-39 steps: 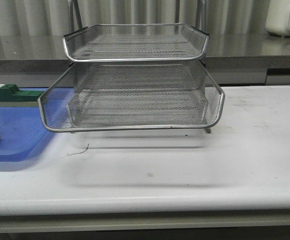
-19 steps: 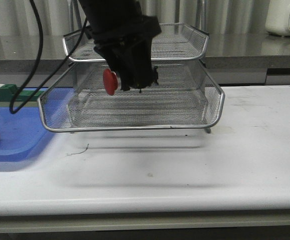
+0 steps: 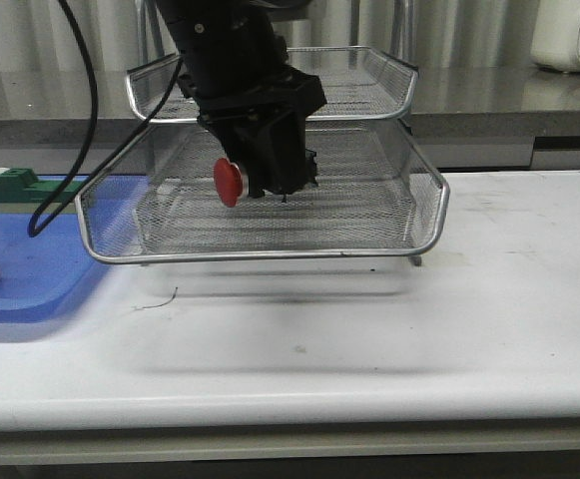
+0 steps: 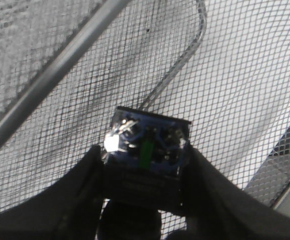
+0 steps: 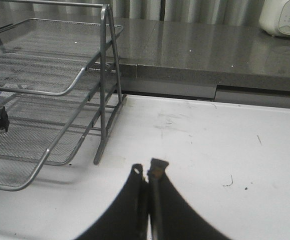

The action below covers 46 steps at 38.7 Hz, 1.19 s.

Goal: Place button on rack with both arms
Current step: 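Carry the button over the pulled-out middle tray, lower it, open left gripper, then raise the left gripper up and away from the rack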

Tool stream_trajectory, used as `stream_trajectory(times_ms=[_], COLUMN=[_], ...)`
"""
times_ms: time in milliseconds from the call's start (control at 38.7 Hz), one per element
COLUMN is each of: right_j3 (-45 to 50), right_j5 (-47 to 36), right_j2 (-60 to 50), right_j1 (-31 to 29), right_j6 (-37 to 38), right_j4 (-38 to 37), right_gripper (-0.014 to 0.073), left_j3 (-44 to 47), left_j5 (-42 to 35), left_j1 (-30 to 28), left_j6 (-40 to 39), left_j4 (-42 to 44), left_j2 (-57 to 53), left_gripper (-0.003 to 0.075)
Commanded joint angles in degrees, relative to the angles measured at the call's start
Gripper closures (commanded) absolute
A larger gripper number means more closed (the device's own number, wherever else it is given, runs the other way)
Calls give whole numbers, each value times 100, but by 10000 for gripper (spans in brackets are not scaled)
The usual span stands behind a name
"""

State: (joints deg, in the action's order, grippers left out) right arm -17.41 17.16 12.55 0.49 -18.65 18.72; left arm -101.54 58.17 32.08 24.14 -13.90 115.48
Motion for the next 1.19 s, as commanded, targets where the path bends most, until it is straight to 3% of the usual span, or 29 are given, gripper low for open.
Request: stream_trajectory(times_ms=[0,284,440,621,776,1034,1164], right_j3=[-148,-148,-148,-148,-148,-148,-148], right_j5=[-446,-446,-446,-446,-446,-446,-446], right_j2=[51,51,51,51,51,51,51], right_j1=[0,0,0,0,0,0,0], right_j6=[-45,-45,-45,-45,-45,-45,-45], right_j4=[40,40,40,40,40,40,40], right_gripper=[655,655,655,655,655,655,655], left_j3=[-146,-146,-205,-597,-875,-885,-862], left_j5=[-127,-114,-33,782,1592,1592,1592], left_j1=[33,33,33,33,33,33,33], left_j6=[-46,-46,-46,-46,-46,-152,-310], left_j4=[-105,-105,-105,-105,-95,-96,24], left_j2=[-359,-359,-359,-371,-371,-505,-721], left_gripper=[474,225,204,209,307,629,738])
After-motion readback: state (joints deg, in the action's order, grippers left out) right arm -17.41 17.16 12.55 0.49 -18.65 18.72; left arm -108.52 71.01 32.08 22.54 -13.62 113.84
